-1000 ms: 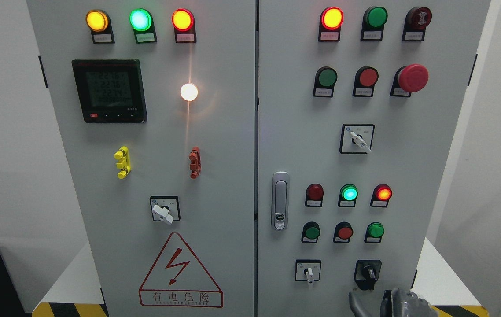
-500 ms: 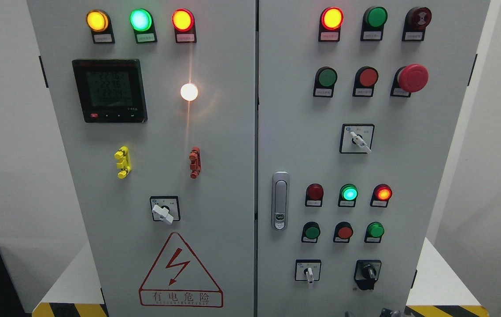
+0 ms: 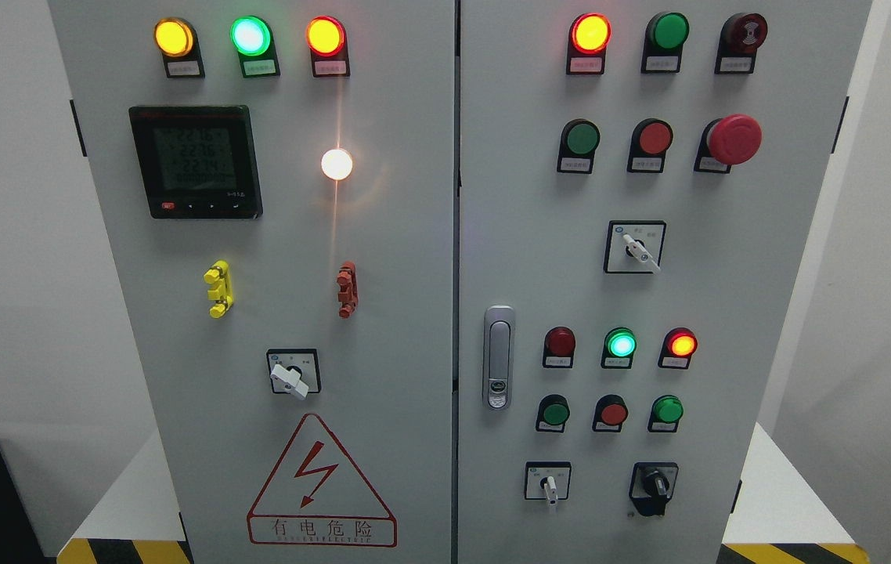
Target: Flip black knob to close circuit
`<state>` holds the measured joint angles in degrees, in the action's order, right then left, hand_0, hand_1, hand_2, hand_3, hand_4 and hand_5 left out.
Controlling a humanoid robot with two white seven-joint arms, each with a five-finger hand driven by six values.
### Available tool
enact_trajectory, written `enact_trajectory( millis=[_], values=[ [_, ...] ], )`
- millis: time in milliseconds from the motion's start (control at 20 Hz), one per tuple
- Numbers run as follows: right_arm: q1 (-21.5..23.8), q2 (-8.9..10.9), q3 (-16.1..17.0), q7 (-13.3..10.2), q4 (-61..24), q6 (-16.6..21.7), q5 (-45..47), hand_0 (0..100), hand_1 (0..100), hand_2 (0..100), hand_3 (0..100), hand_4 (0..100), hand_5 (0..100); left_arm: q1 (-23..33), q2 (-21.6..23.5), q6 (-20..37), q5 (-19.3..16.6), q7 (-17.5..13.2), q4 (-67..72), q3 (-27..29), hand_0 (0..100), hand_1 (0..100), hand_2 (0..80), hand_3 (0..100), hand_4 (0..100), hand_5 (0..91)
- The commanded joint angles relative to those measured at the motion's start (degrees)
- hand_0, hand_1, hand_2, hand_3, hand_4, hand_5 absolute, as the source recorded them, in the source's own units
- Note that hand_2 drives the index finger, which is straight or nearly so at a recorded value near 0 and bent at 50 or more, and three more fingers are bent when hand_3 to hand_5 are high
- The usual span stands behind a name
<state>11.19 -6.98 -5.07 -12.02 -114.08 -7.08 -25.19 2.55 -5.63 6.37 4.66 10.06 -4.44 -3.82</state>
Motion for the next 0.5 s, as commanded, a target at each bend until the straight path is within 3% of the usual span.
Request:
enact_trajectory(
  millis=[0, 250, 450],
  values=[
    [3.3, -0.14, -1.8, -0.1, -4.0, 5.1, 10.7, 0, 12, 2, 18, 16, 17, 0.0, 0.0, 0.0, 0.0, 0.0, 0.0, 0.0, 12, 56, 0.0, 0, 0, 0.0],
    [5.5, -0.14, -2.3, 0.6, -4.3, 6.0, 16.2, 0, 5, 0, 9, 4, 1, 0.0, 0.0, 0.0, 0.0, 0.0, 0.0, 0.0, 12, 56, 0.0, 0, 0, 0.0],
    [6.7, -0.14, -2.3, 1.3, -4.3, 9.4, 16.8, 0, 0, 0, 2, 0, 0, 0.0, 0.0, 0.0, 0.0, 0.0, 0.0, 0.0, 12, 56, 0.0, 0, 0, 0.0]
  ],
)
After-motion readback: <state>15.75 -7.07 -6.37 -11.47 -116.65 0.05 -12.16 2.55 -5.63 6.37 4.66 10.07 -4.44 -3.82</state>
